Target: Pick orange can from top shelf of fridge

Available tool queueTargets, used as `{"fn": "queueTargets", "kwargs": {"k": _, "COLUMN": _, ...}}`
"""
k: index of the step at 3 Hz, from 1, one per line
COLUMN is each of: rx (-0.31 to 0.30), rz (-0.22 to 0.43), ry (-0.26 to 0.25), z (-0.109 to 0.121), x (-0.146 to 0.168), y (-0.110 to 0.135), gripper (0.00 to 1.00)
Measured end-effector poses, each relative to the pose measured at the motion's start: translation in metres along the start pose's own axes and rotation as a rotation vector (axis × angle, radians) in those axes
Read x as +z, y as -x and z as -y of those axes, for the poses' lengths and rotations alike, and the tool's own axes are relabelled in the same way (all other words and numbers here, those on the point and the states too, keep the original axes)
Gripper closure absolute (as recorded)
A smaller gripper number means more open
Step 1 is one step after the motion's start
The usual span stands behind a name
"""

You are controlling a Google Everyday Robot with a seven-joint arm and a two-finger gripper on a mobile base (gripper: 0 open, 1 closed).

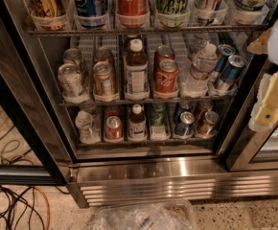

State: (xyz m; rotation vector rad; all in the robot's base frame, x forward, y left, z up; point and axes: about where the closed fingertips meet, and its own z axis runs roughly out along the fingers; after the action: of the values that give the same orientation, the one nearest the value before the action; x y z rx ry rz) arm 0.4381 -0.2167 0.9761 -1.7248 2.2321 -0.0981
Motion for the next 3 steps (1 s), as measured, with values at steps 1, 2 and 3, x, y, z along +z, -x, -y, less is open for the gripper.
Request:
{"fn": "queueTargets", "kwargs": {"k": 1, "rx": 0.0, "rz": 0.0, "ry": 0.0, "z": 0.0, "x": 0.0, "y": 0.0, "gripper": 0.0}}
{"fn": "queueTargets", "kwargs": {"k": 2, "rx": 0.004, "rz": 0.026, "ry": -0.001, "z": 0.0006, "x": -0.0013, "y": 0.0025, "gripper": 0.0}}
{"fn": "queueTargets", "kwargs": {"k": 3, "rx": 0.055, "rz": 0.135, "ry": -0.01, "z": -0.0003, "x": -0.0002, "y": 0.007, "gripper": 0.0}}
